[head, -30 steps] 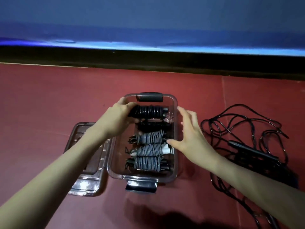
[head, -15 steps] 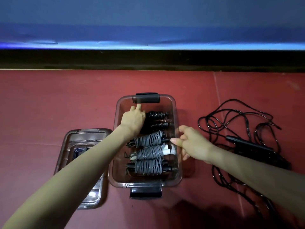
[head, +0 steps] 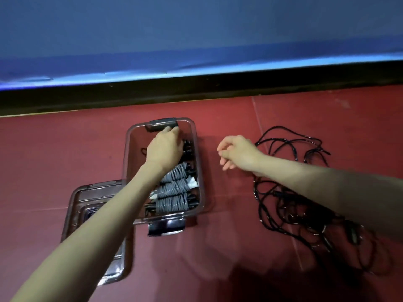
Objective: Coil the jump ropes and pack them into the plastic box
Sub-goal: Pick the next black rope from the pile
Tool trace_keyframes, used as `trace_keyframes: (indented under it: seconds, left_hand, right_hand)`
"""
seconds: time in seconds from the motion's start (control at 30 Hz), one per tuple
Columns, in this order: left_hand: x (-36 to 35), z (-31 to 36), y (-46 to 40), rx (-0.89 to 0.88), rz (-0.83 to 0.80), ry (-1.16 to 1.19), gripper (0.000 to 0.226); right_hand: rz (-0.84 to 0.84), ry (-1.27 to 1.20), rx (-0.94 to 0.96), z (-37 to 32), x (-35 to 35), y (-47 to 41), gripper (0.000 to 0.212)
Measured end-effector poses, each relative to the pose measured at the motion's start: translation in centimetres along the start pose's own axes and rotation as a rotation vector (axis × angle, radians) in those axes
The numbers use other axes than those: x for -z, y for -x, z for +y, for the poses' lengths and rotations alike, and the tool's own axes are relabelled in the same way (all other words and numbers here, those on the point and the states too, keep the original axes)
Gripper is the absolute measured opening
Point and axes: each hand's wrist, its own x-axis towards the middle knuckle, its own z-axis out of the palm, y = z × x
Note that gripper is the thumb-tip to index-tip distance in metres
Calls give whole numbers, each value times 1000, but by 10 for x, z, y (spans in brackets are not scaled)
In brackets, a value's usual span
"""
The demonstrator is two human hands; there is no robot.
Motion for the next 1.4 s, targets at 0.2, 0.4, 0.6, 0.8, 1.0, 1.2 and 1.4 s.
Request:
trace_keyframes:
  seconds: [0.2,0.4,0.6,0.8,1.0,1.2,1.4]
  left_hand:
    - [-28,89,38,-30,-58,416,17]
    - [-74,143,65,47,-156,503,23]
    - [-108,165,87,83,-192,532,17]
    - [-148,186,78,-91,-227,435,28]
    - [-197,184,71,-246,-353,88,38]
    - [-203,179,76,-328,-336,-117,30]
    - [-181,154,76,-93,-180,259,14]
  right_hand:
    - [104,8,103,47,80,33,24]
    - [225,60,205,131,113,63,26]
    - [320,80,305,196,118,80,23]
    - [366,246,250,227,119,95,21]
    - [76,578,64,250,102,108,75]
    - [95,571,60,255,90,103,66]
    - [104,488,36,256,97,102,53]
